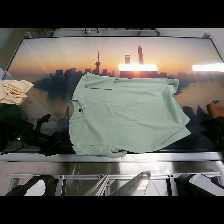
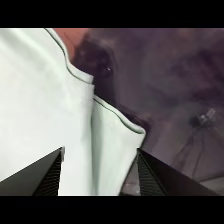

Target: Fold the shirts.

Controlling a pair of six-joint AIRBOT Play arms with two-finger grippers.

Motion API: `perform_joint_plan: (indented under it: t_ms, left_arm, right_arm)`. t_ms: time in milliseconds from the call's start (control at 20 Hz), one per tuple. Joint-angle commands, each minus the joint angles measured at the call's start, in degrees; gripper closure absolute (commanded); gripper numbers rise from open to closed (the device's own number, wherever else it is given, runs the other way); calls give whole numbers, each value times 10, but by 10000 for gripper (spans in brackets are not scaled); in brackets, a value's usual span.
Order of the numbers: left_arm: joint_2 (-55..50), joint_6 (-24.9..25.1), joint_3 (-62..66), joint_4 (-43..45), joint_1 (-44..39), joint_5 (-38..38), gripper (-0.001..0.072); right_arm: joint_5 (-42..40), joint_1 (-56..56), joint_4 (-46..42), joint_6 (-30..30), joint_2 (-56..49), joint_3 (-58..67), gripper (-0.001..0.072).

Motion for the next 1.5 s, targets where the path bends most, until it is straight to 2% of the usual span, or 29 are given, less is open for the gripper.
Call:
perform_joint_plan:
  t_ms: [0,250,400,550,600,700,800,850,1100,1450]
  left_arm:
    - [-15,15,-17,-33,-1,-45,14]
    - [-109,31,-17,-37,-1,-45,15]
    - [-153,74,-17,-108,-1,-49,15]
    - [-184,82,-17,-128,-27,-86,15]
    - [-193,84,-17,-135,-43,-94,62]
    - [-203,92,-5,-144,-77,-105,326]
    - [-202,92,17,-144,-103,-101,520]
    - [-194,92,25,-142,-112,-101,667]
    - [-133,92,32,-133,-116,-77,686]
    - [-61,92,32,-134,-39,-76,686]
  right_arm:
    - [-9,-3,82,-11,0,1,207]
    - [-5,-3,140,-46,0,1,206]
    - [-6,-3,140,-65,0,1,206]
    - [-5,-3,140,-74,0,1,206]
    - [-5,-3,140,-80,0,1,206]
    - [-5,-3,140,-82,0,1,206]
    - [-5,-3,139,-82,0,1,206]
    - [-5,-3,135,-82,0,1,206]
    - [-1,-3,22,-82,-20,1,207]
    - [1,16,-39,-82,-114,1,210]
